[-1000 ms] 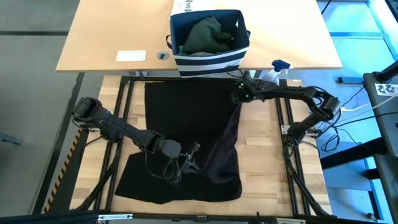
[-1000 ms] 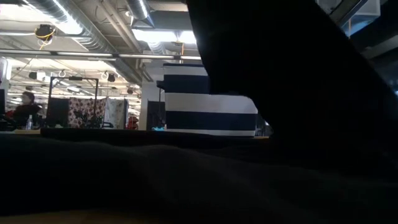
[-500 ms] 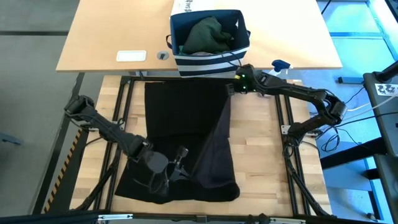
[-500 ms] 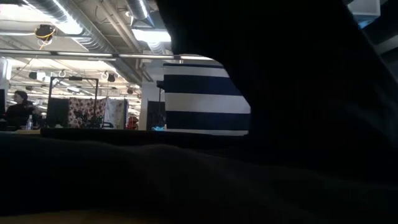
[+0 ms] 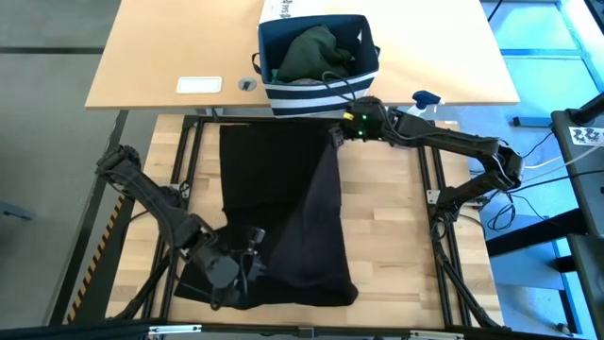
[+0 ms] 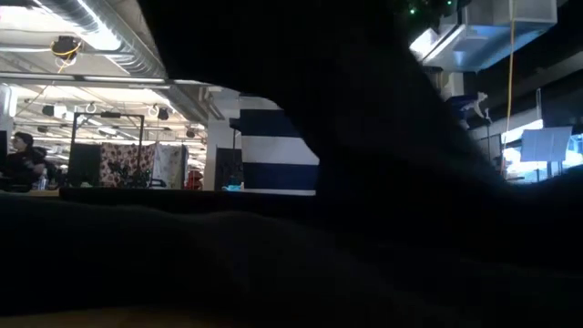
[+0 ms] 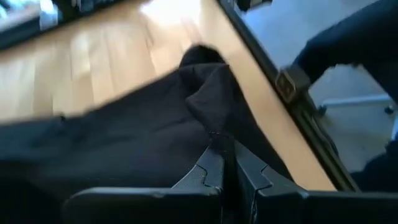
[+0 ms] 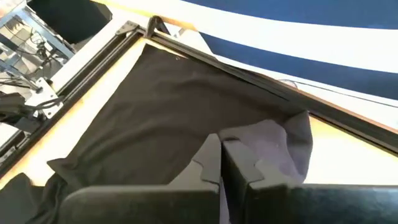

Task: Fold Laundry from Bin
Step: Fold the black shirt

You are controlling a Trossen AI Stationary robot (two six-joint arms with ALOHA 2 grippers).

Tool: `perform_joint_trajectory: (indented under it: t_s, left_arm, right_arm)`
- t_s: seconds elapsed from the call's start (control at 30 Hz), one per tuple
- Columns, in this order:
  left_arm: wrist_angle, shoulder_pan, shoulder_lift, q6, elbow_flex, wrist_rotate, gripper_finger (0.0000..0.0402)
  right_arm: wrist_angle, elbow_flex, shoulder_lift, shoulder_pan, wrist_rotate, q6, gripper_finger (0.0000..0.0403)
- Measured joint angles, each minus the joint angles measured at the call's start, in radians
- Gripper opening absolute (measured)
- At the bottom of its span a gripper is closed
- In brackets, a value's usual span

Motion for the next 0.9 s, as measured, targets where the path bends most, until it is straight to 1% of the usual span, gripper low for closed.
perform_joint_trajectory:
  t_s: [0.13,0.3,0.5,0.63,0.73,0.8,0.9]
  left_arm:
    - [-0.146,-0.032,0.0,-0.122,0.035,-0.006,0.0]
    - [-0.3,-0.082,0.0,-0.296,0.066,-0.007,0.0]
    - [-0.427,-0.157,0.0,-0.459,0.128,-0.018,0.0]
    - [-0.537,-0.212,0.0,-0.567,0.19,-0.062,0.0]
    - [-0.636,-0.255,0.0,-0.681,0.229,-0.079,0.0]
    - [-0.699,-0.281,0.0,-0.772,0.24,-0.07,0.0]
    - [-0.782,-0.318,0.0,-0.922,0.241,-0.012,0.0]
  right_arm:
    - [0.009,0.0,0.001,-0.001,-0.009,0.0,0.0]
    - [0.035,0.0,0.034,-0.001,-0.033,-0.003,0.0]
    - [0.116,0.004,0.102,0.006,-0.106,-0.007,0.0]
    - [0.122,0.066,0.145,0.023,-0.112,-0.032,0.0]
    - [0.12,0.129,0.171,0.035,-0.126,-0.055,0.0]
    - [0.121,0.174,0.19,0.049,-0.133,-0.066,0.0]
    - [0.109,0.242,0.221,0.06,-0.133,-0.086,0.0]
